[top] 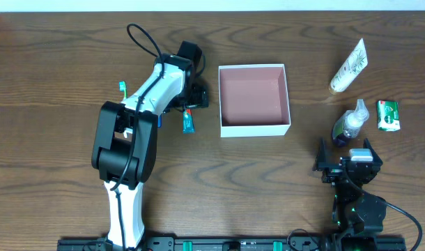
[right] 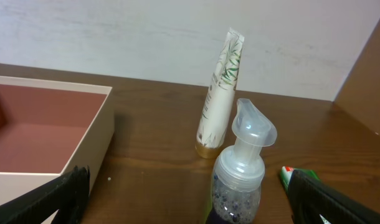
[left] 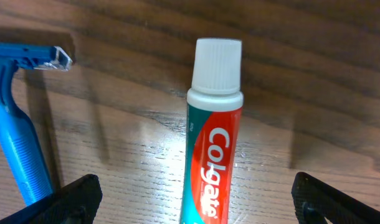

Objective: Pack container
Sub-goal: 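Lower the left gripper and close it on the toothpaste tube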

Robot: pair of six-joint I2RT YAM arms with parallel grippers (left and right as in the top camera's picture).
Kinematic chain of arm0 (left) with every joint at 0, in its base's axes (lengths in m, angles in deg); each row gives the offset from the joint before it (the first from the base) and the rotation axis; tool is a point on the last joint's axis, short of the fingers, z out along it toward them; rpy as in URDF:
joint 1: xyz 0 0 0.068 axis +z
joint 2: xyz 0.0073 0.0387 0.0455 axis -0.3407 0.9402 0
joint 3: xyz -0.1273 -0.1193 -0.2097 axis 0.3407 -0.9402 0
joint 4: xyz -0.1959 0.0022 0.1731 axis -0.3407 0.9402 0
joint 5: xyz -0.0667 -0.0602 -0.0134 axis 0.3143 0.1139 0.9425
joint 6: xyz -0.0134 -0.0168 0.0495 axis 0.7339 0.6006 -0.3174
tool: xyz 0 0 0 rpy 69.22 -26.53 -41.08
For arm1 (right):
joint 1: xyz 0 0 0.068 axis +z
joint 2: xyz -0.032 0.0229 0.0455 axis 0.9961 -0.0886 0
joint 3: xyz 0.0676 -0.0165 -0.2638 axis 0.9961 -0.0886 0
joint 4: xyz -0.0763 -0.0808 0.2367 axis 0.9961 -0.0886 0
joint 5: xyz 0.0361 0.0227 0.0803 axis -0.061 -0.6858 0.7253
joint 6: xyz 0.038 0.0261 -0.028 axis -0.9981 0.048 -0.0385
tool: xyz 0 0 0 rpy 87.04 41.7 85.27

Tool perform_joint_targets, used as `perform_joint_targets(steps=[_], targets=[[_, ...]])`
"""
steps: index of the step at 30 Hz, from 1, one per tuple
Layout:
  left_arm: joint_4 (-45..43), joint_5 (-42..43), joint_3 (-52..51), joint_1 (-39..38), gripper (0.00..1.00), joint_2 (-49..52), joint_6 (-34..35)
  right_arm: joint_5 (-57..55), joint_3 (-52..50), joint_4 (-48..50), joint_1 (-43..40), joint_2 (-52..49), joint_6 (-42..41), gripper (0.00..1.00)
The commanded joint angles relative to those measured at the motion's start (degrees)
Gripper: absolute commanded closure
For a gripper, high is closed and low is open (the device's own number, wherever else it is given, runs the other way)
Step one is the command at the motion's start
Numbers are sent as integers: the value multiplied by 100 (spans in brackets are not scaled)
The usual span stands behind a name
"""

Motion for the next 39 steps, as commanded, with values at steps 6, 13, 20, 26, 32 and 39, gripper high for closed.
perform_joint_targets(steps=[6,13,20,26,32,39], targets=[[-4,20,-166,13,2,46,-37,20,-13,-22,39,35,74,1],[-105,20,-166,13,2,44,-35,20,-13,-22,39,35,74,1],[-131,17,-166,13,2,44,-37,20,-13,-22,39,35,74,1],[-127,17,-168,13,2,46,-39,20,-13,-22,39,35,74,1],[-129,15,-219,13,2,48,-39,20,-13,-22,39,35,74,1],[-125,17,-313,13,2,48,-37,17,-13,-22,39,35,74,1]])
